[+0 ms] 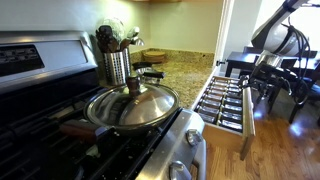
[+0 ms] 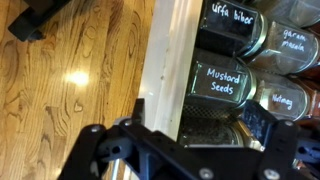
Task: Close the open drawer
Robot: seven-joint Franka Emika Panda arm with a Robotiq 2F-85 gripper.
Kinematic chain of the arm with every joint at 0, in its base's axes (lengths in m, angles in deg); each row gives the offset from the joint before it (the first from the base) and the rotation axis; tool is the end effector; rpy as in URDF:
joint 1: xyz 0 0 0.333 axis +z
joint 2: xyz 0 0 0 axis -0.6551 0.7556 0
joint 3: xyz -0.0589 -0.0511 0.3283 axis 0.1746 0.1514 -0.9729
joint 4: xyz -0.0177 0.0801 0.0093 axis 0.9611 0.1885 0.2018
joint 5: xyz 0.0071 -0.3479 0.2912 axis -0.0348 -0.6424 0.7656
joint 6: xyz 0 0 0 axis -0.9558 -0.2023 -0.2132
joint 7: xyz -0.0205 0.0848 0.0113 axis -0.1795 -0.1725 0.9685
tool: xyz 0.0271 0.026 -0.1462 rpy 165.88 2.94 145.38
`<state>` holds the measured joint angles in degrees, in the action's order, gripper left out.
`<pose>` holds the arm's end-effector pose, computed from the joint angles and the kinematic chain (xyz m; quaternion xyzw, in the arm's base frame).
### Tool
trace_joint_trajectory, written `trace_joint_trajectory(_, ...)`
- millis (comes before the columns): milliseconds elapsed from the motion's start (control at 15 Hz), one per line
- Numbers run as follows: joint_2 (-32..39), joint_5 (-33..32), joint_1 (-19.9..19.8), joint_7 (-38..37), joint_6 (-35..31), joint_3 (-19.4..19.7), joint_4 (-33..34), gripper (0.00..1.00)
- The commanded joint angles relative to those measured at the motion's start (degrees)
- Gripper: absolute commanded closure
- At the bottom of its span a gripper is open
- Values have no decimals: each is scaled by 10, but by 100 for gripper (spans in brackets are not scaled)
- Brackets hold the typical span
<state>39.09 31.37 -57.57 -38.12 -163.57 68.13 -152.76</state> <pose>0.5508 -0.2195 0.1122 -0.9114 0.3656 0.0670 0.1766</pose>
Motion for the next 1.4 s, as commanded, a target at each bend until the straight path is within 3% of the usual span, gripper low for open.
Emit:
trace_joint_trajectory(0, 40, 29, -17, 14, 0, -19, 48, 0)
trace_joint_trajectory(733, 43, 13, -15, 12, -8, -12, 36, 0)
trace_joint_trajectory(1333, 82, 108, -52, 110, -41, -51, 55, 0)
